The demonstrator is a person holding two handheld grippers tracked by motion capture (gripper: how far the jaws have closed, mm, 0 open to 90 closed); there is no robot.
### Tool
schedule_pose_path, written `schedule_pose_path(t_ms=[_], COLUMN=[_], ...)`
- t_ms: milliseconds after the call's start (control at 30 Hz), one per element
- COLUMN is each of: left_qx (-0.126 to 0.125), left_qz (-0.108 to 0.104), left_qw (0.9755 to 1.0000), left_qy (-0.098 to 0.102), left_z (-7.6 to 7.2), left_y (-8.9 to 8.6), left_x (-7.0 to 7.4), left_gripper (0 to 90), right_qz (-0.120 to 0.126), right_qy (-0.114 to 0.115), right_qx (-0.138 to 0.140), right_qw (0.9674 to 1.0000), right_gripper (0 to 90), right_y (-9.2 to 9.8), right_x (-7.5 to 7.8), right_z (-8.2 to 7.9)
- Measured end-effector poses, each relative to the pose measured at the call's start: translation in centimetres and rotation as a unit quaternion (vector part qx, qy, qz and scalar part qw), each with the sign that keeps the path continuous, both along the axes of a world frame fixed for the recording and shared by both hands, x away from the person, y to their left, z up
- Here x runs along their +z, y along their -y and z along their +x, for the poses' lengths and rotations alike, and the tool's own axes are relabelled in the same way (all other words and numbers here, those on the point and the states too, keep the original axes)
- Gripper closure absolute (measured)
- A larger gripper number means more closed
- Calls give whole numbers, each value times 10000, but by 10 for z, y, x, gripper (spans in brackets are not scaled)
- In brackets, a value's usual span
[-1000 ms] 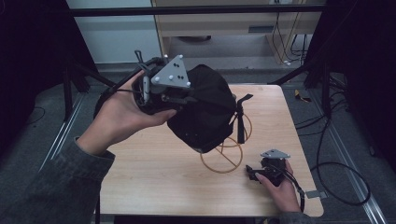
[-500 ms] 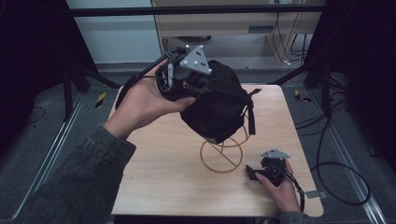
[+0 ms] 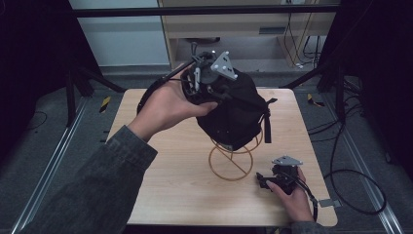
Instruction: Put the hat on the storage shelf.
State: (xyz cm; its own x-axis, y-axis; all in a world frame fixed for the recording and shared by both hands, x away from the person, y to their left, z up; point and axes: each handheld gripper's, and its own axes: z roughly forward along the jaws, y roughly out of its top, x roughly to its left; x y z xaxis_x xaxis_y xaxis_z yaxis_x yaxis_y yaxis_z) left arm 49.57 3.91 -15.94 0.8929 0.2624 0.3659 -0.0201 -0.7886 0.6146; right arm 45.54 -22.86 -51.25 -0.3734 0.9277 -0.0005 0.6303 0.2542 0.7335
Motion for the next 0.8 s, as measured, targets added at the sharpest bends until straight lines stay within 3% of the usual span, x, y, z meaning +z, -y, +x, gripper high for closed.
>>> schedule_pose_path(t_ms=[400,800], left_qx=[-37,-58], left_qz=[249,409], left_qw=[9993,9980], left_qy=[-273,-484], left_z=[17,26], left_y=[25,32], left_x=[-26,-49], left_gripper=[740,739], right_qz=[1,-7], right_qy=[0,5], right_qx=[12,22], right_qw=[10000,10000], right_gripper=[54,54], right_y=[0,0], right_x=[0,0], right_z=[0,0])
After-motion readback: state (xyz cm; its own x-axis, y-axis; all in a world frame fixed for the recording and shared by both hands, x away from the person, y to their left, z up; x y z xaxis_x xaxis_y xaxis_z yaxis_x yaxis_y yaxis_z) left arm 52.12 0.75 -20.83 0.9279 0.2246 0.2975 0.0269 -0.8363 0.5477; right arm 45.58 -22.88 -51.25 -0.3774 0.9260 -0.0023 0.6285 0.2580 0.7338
